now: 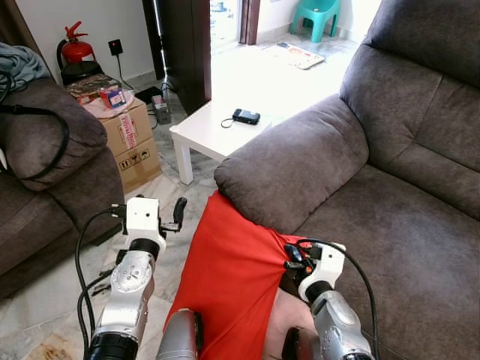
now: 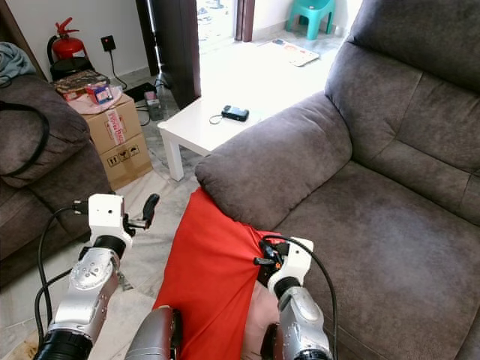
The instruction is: Move the pillow to the sofa from floor
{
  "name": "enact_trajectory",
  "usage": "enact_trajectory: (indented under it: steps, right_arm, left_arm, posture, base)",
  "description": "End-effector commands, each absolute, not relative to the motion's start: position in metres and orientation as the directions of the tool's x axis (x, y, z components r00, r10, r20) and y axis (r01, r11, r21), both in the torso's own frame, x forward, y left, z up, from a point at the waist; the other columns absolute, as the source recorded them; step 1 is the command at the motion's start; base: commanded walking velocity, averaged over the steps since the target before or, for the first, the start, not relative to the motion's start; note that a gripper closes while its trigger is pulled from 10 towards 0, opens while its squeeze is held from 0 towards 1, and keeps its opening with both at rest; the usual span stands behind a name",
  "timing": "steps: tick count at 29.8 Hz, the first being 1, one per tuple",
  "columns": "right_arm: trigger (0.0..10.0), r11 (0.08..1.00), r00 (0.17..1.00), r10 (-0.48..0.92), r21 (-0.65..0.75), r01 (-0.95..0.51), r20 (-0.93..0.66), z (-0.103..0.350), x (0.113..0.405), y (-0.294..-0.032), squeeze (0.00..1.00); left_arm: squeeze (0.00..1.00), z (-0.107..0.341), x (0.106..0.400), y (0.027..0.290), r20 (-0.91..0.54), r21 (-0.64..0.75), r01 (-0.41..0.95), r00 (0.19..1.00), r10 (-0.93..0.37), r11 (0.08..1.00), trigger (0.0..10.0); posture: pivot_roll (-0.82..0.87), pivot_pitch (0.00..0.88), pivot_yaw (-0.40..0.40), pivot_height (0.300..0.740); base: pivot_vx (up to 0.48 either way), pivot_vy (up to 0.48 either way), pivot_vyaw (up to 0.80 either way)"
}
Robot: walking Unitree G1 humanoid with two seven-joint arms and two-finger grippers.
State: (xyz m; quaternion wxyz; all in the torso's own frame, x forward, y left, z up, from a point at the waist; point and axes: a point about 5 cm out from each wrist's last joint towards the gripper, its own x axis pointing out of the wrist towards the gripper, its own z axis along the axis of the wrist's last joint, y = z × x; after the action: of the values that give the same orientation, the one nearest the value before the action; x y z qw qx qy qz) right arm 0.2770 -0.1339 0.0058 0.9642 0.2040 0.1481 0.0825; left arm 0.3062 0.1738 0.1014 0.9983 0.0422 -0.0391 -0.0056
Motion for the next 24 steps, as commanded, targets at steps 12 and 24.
enact_trajectory:
  steps: [12,24]
  right_arm:
    - [10.0,0.925,0.990,0.135,0.363,-0.116,-0.028,0.0510,0.3005,-0.1561,0.00]
    - [10.0,0.924,0.989,0.143,0.363,-0.121,-0.035,0.0503,0.2999,-0.1551,0.00]
  left_arm:
    - [0.00,0.0979,0.3034,0.1743,0.063,0.101,0.001,0.998,-0.008,0.995,10.0]
    - [0.00,0.0971,0.3028,0.1740,0.062,0.100,0.000,0.998,-0.007,0.995,10.0]
  posture:
    - [0.09,0.000,-0.069,0.626]
    - [0.09,0.000,-0.070,0.626]
  base:
    - [-0.269,0.000,0.00]
    - [-0.271,0.000,0.00]
